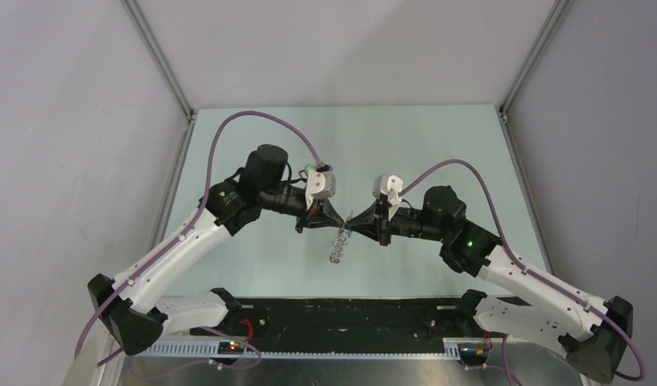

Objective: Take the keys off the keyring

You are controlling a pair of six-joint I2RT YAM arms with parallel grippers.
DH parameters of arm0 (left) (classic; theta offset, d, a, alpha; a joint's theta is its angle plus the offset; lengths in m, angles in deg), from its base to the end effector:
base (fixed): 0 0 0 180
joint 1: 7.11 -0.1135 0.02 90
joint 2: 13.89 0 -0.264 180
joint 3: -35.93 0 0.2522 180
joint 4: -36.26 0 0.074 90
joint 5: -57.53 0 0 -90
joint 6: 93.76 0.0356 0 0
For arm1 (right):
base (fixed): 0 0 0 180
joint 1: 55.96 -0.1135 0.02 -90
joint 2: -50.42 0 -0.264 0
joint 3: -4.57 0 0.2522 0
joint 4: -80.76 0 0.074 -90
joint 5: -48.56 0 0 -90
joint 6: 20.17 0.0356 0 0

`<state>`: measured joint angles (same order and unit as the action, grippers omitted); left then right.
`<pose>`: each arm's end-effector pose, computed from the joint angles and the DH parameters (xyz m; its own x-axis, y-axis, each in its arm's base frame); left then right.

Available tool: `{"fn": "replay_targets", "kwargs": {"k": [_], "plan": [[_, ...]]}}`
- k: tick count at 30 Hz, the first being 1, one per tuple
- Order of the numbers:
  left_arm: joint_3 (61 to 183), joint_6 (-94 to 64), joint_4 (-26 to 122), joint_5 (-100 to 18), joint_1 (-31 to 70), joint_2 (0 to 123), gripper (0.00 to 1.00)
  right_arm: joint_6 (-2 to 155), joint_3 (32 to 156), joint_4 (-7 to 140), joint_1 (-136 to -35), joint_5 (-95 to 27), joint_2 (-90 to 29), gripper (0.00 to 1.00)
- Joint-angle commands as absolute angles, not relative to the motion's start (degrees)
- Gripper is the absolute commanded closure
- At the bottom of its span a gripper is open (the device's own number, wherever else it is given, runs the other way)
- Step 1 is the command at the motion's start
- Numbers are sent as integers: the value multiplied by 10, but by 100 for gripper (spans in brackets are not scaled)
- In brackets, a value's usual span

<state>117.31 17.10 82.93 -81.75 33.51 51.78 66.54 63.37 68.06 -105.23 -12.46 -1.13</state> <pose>0.1626 -0.1750 0.3723 -0.0380 0.3386 -0.9402 0.9969 -0.0519 -0.0590 0.1244 0.1709 0.3421 -0.0058 -0.0836 -0.9965 -0.9796 0.2008 -0.0112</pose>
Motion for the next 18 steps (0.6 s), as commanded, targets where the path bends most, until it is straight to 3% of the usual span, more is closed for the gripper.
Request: {"fn": "replay_targets", "kwargs": {"k": [1, 18], "plan": [[1180, 167, 809, -821, 335, 503, 100, 659, 663, 683, -1054, -120, 5, 100], [1176, 163, 809, -777, 335, 505, 98, 675, 661, 704, -1040, -129, 53, 100]]}}
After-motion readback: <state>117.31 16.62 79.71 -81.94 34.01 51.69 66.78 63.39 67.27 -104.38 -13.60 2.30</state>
